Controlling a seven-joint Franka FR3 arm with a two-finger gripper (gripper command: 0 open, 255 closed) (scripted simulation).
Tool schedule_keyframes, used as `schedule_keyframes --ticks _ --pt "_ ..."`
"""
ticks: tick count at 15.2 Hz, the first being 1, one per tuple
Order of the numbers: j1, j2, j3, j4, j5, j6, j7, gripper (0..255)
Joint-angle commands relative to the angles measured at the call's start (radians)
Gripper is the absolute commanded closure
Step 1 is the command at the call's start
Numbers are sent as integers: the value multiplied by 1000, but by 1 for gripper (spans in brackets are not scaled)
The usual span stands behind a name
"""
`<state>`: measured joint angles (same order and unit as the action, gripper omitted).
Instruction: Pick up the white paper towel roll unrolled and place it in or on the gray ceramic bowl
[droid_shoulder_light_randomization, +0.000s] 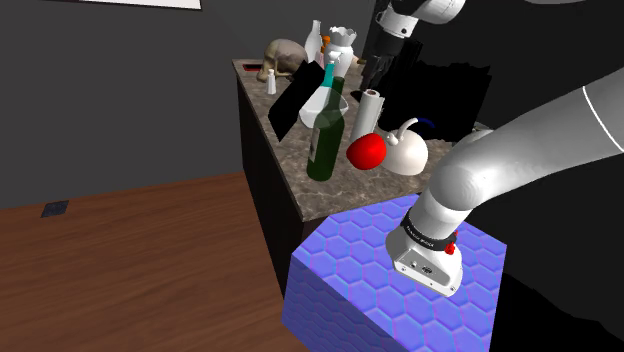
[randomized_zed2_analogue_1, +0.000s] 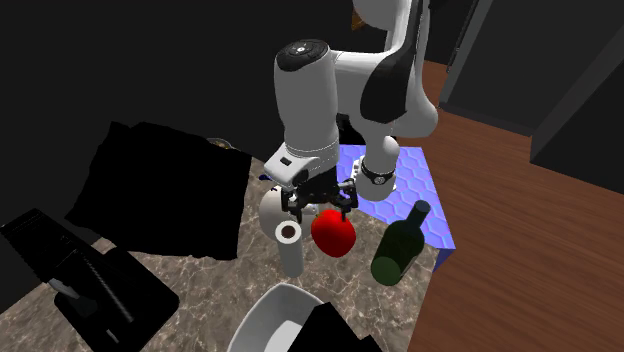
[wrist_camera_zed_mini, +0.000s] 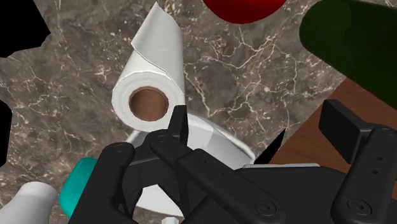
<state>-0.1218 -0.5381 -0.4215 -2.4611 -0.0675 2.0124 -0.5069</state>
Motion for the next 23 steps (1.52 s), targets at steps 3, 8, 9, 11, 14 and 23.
schedule_keyframes --ticks 3,8,9,11,14,23 --pt "11 114 -95 55 25 87 -109 0" --pt "27 200 -155 78 67 160 -186 0" --pt "29 207 -158 70 71 174 -189 0" --pt "35 223 -163 56 80 203 -196 0" --pt "42 245 -169 38 93 239 -206 0" --pt "42 245 -169 38 93 239 -206 255"
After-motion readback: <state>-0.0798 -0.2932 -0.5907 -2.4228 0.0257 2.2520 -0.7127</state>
